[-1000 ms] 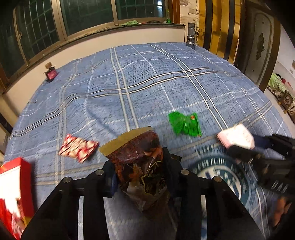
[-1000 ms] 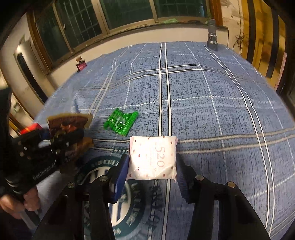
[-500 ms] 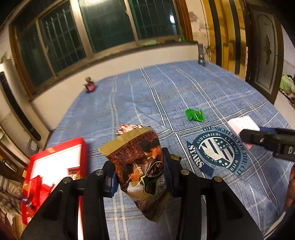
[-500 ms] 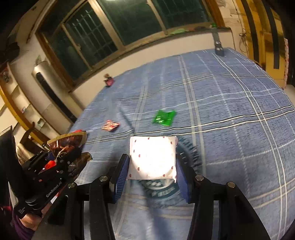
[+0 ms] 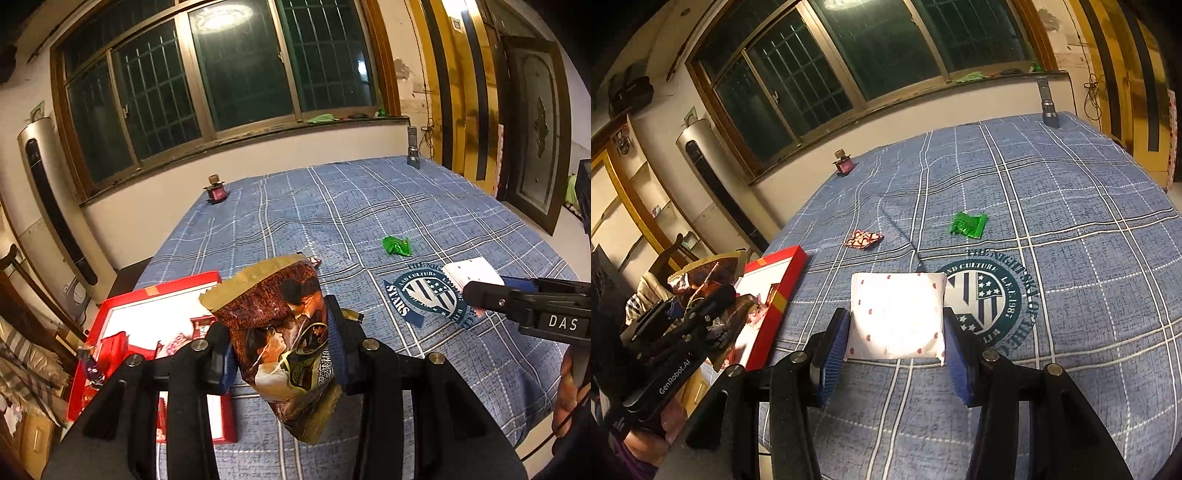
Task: Organize snacks
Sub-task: 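Carry the brown bag and white packet over the red-rimmed box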
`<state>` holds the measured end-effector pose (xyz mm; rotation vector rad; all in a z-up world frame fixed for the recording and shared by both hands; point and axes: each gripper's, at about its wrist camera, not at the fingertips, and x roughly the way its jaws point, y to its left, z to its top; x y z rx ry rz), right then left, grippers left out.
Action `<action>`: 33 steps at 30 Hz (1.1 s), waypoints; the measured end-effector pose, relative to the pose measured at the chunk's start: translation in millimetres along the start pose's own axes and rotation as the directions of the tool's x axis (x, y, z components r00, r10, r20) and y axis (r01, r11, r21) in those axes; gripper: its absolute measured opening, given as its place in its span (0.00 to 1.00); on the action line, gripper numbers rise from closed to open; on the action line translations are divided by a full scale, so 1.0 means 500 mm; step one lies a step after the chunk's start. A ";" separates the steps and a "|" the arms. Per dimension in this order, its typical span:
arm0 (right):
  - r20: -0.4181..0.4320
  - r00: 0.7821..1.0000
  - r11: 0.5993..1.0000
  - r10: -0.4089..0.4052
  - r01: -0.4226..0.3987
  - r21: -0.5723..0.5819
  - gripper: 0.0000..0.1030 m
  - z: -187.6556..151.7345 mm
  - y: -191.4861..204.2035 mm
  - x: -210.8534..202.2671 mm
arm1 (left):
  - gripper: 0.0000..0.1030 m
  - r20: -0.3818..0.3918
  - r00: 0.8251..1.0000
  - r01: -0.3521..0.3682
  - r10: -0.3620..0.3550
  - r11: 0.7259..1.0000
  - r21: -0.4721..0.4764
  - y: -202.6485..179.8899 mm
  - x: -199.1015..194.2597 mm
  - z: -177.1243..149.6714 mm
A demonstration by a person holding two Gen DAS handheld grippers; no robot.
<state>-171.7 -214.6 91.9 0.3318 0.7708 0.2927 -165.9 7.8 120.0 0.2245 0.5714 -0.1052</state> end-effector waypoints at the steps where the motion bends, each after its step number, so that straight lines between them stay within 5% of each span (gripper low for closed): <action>1: 0.001 1.000 1.000 -0.001 0.001 -0.003 0.49 -0.001 0.003 -0.002 | 0.37 0.000 1.000 -0.001 0.001 1.000 -0.007 0.004 -0.001 -0.003; 33: -0.119 0.993 0.977 0.008 -0.033 -0.209 0.49 -0.046 0.263 0.127 | 0.37 -0.088 0.990 -0.127 0.109 0.962 -0.242 0.272 0.032 -0.130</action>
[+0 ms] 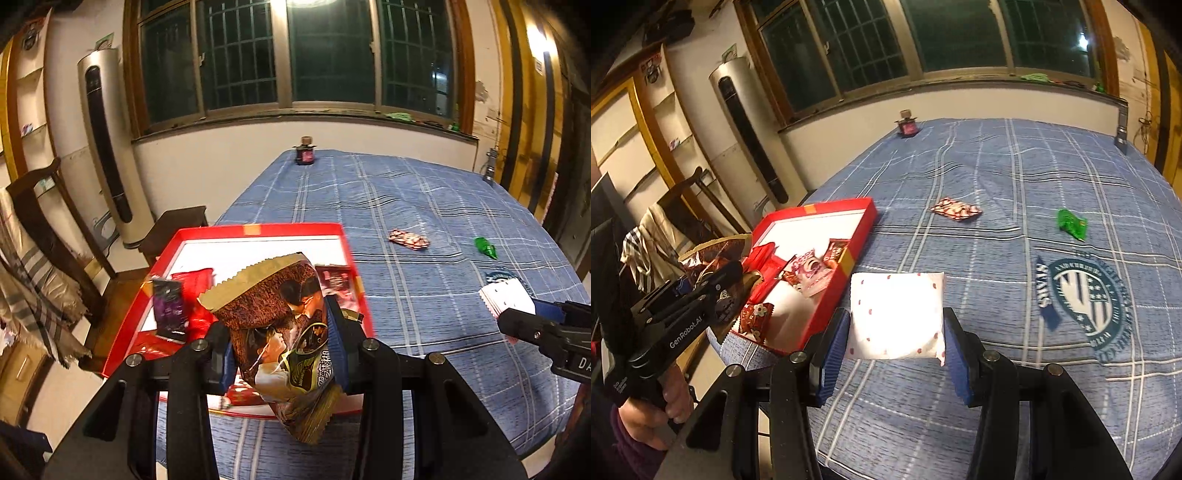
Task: Organize snacks
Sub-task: 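Carry the brown bag and white packet over the red-rimmed box, then lower both packets into the box and open both grippers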
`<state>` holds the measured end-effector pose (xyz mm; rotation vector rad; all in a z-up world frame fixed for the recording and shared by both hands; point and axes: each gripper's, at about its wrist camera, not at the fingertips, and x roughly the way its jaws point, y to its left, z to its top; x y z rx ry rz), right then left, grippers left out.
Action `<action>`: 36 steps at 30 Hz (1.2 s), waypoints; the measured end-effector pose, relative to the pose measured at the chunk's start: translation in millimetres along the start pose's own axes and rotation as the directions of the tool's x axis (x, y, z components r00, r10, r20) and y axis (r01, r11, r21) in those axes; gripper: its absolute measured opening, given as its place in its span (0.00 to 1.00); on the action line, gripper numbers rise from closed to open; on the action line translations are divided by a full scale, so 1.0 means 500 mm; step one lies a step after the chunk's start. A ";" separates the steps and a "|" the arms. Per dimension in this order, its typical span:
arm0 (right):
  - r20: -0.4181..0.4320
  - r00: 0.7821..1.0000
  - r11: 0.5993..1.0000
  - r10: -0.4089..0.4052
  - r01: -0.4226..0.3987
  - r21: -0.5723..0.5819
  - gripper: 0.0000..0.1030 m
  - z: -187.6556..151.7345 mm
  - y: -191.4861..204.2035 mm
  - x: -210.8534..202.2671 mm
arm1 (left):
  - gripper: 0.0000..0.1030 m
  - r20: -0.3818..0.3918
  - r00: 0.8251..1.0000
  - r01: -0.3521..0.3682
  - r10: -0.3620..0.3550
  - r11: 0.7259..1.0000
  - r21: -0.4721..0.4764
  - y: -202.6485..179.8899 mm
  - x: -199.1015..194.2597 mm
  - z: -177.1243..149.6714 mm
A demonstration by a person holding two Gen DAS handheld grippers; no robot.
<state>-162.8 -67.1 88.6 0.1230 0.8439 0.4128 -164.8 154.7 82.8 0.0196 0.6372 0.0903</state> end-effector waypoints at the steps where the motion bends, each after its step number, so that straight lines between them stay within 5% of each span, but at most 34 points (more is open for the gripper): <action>1: -0.003 1.000 1.000 0.003 -0.003 -0.003 0.49 0.001 0.007 0.006 | 0.37 -0.002 1.000 -0.002 0.002 1.000 -0.005 0.007 0.003 -0.001; 24: -0.062 0.997 0.988 0.056 -0.064 -0.138 0.51 0.060 0.182 0.169 | 0.37 -0.069 0.995 -0.075 0.070 0.994 -0.078 0.142 0.103 -0.001; 36: -0.076 0.993 0.984 0.090 -0.100 -0.147 0.52 0.085 0.210 0.226 | 0.37 -0.080 0.993 -0.097 0.091 0.993 -0.074 0.164 0.130 0.009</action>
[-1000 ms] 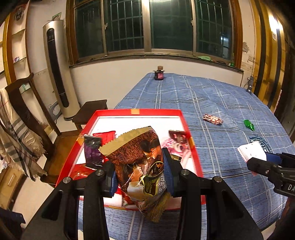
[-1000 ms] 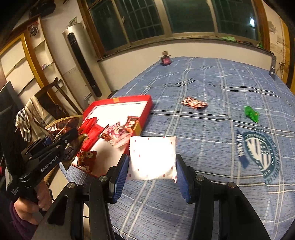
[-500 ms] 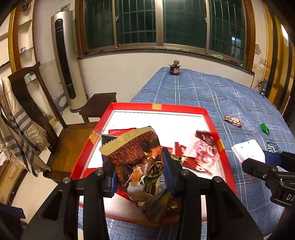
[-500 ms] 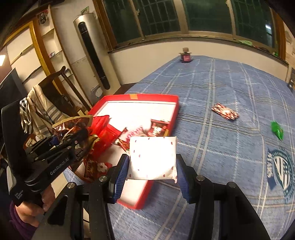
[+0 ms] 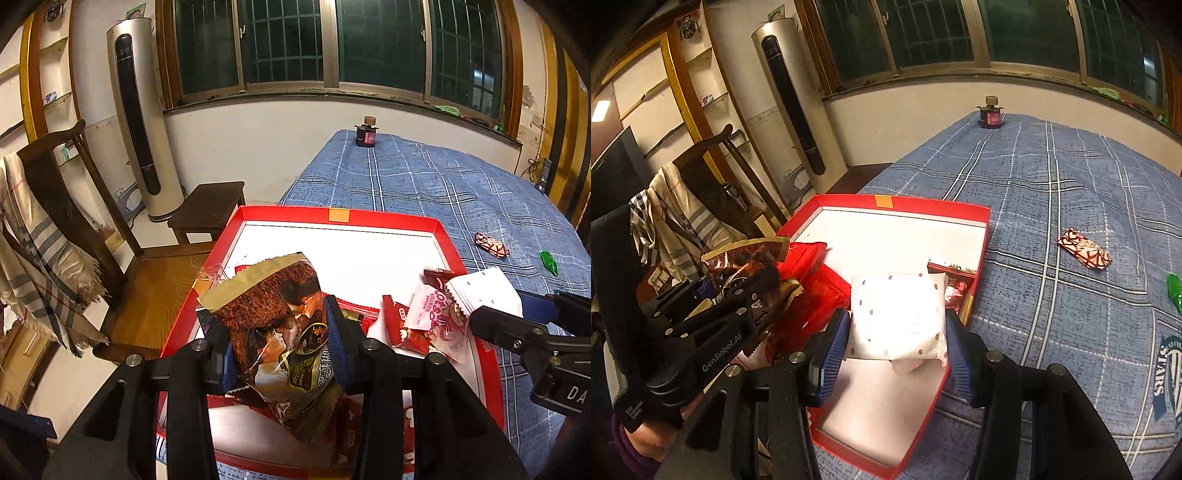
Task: Organize snacks
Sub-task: 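Lower both packets into the box and open both grippers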
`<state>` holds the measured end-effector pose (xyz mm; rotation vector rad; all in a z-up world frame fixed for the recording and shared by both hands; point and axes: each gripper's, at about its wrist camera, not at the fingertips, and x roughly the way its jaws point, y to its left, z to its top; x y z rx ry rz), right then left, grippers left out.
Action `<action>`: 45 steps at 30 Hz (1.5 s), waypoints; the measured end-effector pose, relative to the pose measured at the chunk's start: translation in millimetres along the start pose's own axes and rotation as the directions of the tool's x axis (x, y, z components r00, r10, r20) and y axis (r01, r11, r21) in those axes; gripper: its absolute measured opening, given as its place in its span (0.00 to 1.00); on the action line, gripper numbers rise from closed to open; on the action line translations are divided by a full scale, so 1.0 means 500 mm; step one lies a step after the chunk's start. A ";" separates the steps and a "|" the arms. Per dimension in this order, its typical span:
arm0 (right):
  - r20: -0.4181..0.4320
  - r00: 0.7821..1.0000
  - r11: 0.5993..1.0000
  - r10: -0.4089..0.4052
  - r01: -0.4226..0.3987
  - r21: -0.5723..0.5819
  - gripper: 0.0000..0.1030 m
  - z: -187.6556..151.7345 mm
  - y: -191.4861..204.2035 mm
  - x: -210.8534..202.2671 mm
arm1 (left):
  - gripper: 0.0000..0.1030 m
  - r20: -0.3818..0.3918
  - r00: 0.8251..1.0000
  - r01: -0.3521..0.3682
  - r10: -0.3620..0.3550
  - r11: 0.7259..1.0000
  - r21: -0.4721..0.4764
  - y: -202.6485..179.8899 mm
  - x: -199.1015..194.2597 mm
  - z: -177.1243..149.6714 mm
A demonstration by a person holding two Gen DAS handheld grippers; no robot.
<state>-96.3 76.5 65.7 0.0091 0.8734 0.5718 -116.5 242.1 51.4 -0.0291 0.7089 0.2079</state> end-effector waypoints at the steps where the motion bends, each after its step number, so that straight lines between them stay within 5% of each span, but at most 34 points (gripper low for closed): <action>1: 0.000 1.000 1.000 0.001 -0.001 0.001 0.52 0.001 0.000 0.003 | 0.37 -0.001 1.000 -0.001 0.001 1.000 0.000 0.000 0.001 0.000; 45: -0.027 0.999 0.999 0.018 -0.020 -0.046 0.56 0.040 0.022 0.093 | 0.38 0.007 0.999 -0.054 0.054 0.999 -0.010 0.030 0.030 0.018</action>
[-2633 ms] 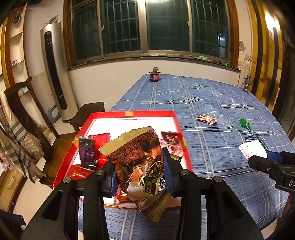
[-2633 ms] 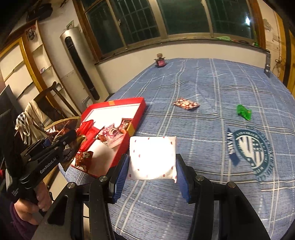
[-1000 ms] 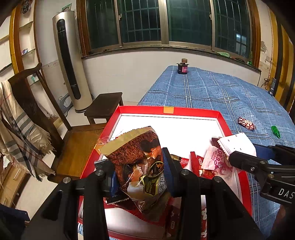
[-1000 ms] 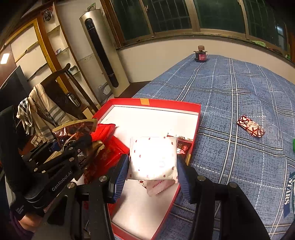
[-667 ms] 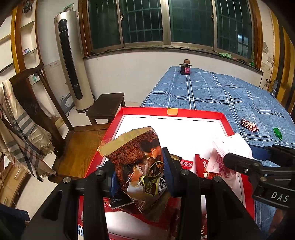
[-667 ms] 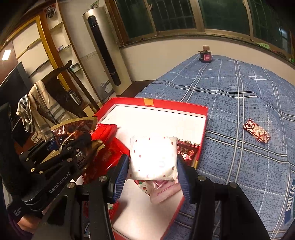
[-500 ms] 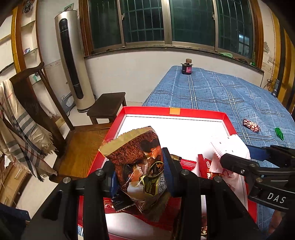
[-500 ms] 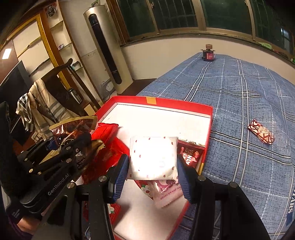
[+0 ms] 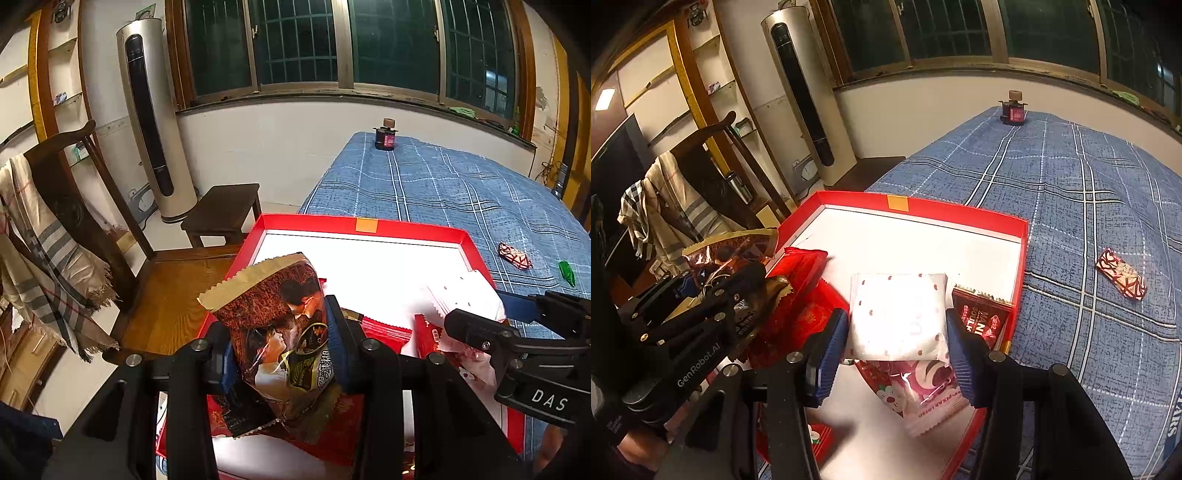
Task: Organize snacks
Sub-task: 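Lower both packets into the box and open both grippers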
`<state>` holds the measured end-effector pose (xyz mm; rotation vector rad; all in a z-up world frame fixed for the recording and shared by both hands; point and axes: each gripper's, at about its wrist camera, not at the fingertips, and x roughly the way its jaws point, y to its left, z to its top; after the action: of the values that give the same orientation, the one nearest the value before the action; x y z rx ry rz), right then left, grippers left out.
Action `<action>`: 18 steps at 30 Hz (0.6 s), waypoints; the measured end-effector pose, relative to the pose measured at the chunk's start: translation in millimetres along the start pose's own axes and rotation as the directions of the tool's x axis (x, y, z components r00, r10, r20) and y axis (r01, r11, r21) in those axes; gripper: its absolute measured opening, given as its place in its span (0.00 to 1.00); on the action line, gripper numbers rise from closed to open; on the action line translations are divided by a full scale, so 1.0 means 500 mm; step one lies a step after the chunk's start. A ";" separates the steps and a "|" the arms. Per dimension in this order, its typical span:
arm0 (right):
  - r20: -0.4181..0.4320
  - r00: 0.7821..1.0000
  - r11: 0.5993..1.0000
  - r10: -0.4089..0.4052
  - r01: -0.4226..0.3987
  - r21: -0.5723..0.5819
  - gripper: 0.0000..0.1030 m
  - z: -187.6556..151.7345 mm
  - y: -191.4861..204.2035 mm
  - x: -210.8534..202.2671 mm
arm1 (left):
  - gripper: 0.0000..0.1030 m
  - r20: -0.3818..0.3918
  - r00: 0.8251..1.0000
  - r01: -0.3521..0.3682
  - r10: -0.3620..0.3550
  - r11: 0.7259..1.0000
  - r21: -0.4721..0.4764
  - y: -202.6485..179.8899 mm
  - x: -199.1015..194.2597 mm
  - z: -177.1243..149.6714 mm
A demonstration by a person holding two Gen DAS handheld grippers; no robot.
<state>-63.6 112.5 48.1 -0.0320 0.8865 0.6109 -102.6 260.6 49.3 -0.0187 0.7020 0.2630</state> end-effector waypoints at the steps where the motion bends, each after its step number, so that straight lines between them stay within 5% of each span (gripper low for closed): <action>1: 0.002 1.000 1.000 0.001 -0.001 -0.002 0.56 0.000 0.001 -0.001 | 0.38 0.000 1.000 -0.002 0.002 1.000 0.001 -0.001 -0.001 0.000; 18: 0.048 0.998 0.996 -0.037 0.033 0.086 0.61 -0.014 -0.105 -0.057 | 0.51 0.060 0.998 -0.026 0.024 0.999 0.042 -0.041 -0.026 0.029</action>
<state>-55.0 53.1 52.9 0.0446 0.8620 0.5387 -98.0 239.2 67.2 0.0384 0.6493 0.2715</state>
